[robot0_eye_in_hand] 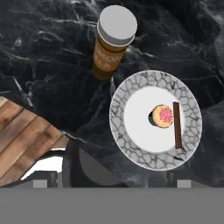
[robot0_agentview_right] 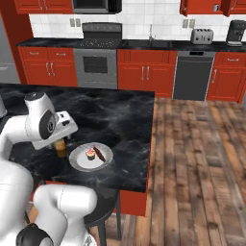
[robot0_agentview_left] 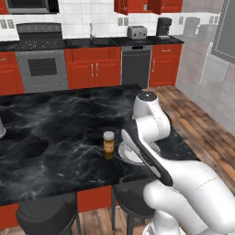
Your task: Take the cinnamon bottle from the cabinet and place it on the dining table, next to the plate with the cupcake. Then take the chocolate from the dining counter and place it on the cupcake plate.
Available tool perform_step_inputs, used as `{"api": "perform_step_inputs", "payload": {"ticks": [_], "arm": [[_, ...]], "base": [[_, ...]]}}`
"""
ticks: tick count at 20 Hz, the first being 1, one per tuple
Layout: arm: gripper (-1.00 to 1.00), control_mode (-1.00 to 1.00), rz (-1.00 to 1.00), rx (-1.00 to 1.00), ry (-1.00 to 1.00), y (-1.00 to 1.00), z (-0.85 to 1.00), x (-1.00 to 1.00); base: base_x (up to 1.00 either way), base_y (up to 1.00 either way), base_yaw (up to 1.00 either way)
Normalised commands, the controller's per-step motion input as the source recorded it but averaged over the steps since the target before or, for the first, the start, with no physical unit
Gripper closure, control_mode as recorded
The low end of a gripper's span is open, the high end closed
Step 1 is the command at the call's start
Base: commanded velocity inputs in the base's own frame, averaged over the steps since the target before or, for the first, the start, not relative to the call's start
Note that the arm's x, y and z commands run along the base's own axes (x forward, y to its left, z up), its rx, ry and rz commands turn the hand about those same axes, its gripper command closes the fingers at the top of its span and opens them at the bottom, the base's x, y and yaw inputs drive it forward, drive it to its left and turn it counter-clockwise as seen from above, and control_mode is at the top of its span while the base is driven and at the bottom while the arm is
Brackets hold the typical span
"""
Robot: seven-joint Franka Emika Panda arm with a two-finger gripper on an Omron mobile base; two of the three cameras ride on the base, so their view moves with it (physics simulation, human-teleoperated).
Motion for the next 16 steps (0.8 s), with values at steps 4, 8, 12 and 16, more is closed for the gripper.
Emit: {"api": "perform_step_inputs", "payload": {"ticks": [4, 8, 12, 16], "arm": [[-1.00, -1.00, 0.00, -0.14, -0.03, 0.66, 0.26, -0.81], [-1.00, -1.00, 0.00, -0.09, -0.04, 0.29, 0.03, -0.66], [-1.00, -1.00, 0.00, -0.03, -0.02, 0.08, 0.00, -0.38], [-1.00, -1.00, 0.00, 0.00, 0.00, 0.00, 0.00, -0.03]], "base": [[0.00, 0.00, 0.00], [0.00, 0.00, 0.00], [0.00, 0.00, 0.00], [0.00, 0.00, 0.00]]}}
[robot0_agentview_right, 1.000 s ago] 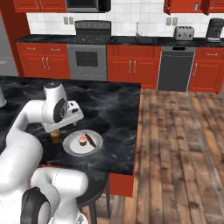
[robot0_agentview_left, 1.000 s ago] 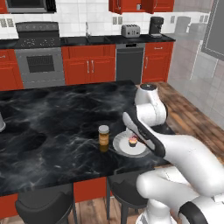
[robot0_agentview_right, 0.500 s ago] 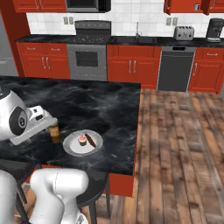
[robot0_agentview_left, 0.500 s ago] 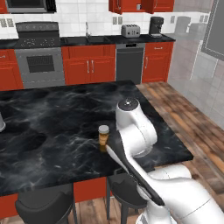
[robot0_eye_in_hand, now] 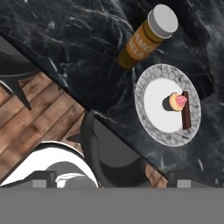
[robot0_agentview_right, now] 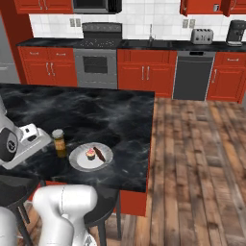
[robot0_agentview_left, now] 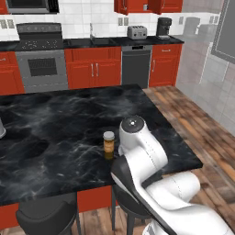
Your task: Take the cinnamon bottle from the cabinet and place it on the dining table, next to the plate with the cupcake. Then take the chocolate from the dining counter and place it on the cupcake plate.
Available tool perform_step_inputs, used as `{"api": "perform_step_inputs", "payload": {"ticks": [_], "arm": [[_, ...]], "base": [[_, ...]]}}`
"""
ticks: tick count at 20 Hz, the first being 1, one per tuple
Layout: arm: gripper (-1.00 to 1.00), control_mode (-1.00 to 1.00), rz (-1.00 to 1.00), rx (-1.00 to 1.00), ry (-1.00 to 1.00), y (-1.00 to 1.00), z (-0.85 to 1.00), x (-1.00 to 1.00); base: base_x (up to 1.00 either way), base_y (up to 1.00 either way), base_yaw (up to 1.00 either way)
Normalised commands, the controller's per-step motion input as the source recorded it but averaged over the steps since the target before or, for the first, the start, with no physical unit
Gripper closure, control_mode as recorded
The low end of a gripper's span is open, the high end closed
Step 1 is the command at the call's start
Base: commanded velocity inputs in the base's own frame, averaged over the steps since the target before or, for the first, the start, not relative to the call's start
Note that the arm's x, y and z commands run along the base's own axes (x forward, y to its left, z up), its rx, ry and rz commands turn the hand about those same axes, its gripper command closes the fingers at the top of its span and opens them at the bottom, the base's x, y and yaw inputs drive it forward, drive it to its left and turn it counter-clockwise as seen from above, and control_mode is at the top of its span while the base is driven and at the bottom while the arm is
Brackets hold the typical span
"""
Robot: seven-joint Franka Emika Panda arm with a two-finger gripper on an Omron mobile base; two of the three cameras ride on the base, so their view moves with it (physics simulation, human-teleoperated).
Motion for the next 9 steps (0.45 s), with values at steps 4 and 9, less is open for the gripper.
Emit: {"api": "perform_step_inputs", "payload": {"ticks": [4, 9], "arm": [[-1.00, -1.00, 0.00, 0.00, 0.00, 0.00, 0.00, 0.00], [-1.00, -1.00, 0.00, 0.00, 0.00, 0.00, 0.00, 0.00]], "base": [[0.00, 0.00, 0.00], [0.00, 0.00, 0.00]]}}
